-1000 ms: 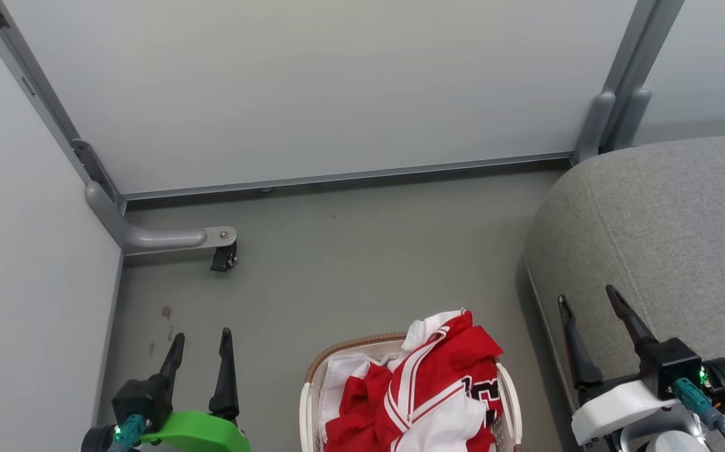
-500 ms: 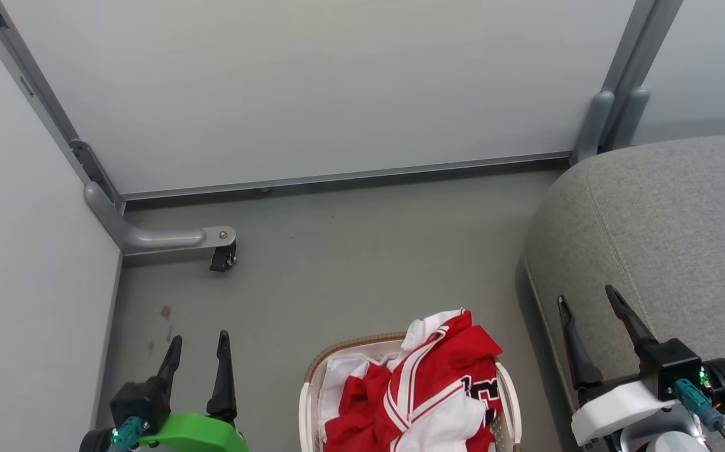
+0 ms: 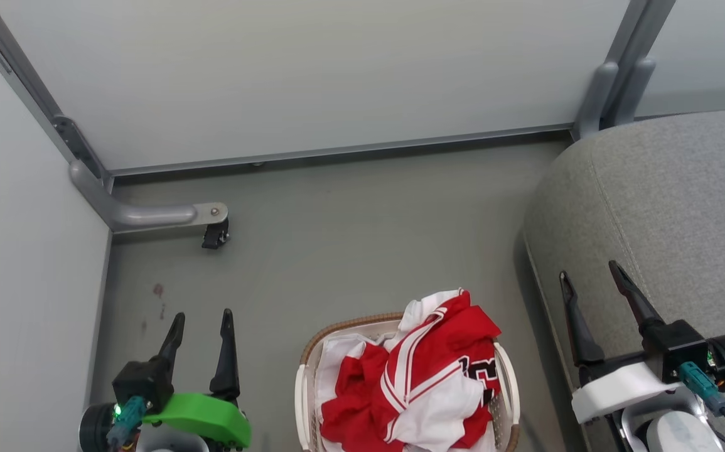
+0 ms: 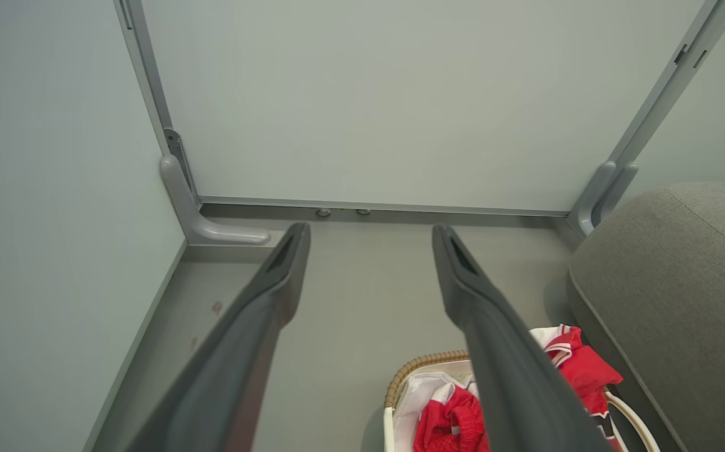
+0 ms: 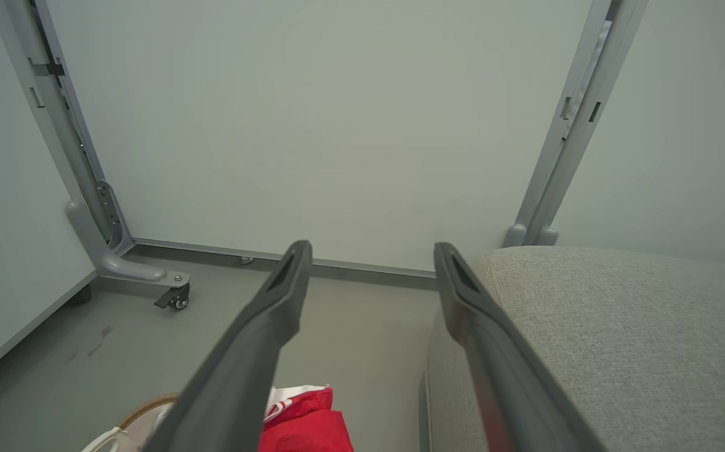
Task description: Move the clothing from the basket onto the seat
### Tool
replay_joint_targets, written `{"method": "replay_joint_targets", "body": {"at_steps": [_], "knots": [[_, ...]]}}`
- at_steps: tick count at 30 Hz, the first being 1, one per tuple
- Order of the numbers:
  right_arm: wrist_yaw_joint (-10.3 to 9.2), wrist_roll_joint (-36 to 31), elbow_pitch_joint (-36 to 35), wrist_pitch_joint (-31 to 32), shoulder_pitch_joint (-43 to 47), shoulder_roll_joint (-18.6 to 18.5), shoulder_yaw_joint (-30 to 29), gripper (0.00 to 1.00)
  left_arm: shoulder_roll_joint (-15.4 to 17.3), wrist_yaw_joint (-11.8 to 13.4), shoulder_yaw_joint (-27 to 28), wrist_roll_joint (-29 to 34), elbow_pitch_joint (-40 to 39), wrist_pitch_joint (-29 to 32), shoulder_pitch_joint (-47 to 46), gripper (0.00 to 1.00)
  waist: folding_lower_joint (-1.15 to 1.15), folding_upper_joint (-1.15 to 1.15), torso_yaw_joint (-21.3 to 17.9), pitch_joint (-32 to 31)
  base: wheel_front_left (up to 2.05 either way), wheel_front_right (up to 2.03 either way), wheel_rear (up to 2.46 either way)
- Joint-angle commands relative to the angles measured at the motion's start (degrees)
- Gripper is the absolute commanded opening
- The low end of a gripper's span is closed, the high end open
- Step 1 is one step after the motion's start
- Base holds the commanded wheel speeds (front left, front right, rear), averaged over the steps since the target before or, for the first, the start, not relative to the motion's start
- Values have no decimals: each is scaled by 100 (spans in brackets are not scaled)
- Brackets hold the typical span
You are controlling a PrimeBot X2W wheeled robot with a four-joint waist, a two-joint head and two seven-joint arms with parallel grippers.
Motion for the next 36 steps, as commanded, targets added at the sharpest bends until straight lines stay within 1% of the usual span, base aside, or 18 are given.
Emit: {"method": "replay_joint_targets", "body": {"at_steps": [1,4,8,10,11,13,19,27,36], "knots": [[0,-100,-46,-28,-131,-33,-25,100,35,-44,-29,36,8,-6,-186,100,0,0,-68,379,0,0,0],[0,-116,-134,-28,-337,-33,-49,100,35,-60,-147,97,61,-6,-449,100,0,0,-139,776,0,0,0],[-1,-106,-224,-28,-676,-32,-146,100,34,-91,-439,216,257,-6,-916,100,0,0,-263,1428,0,0,0],[-1,-85,-270,-28,-850,-31,-211,100,33,-101,-654,308,417,-6,-1183,100,0,0,-342,1754,0,0,0],[-1,-68,-297,-28,-1011,-30,-273,100,35,-117,-891,375,598,-5,-1455,100,0,0,-426,2054,0,0,0],[-1,-34,-334,-28,-1185,-29,-333,100,36,-141,-1153,454,826,-6,-1762,100,0,0,-526,2392,0,0,0],[-1,94,-451,-28,-1654,-26,-448,100,38,-194,-1811,663,1428,-5,-2611,100,0,0,-810,3202,0,0,0],[-1,325,-657,-28,-2210,-24,-412,100,41,-239,-2530,704,2263,-5,-3470,100,0,0,-1160,4014,0,0,0],[-2,501,-839,-28,-2573,-23,-353,100,41,-251,-3250,582,3017,-6,-4120,100,0,0,-1383,4555,0,0,0]]}}
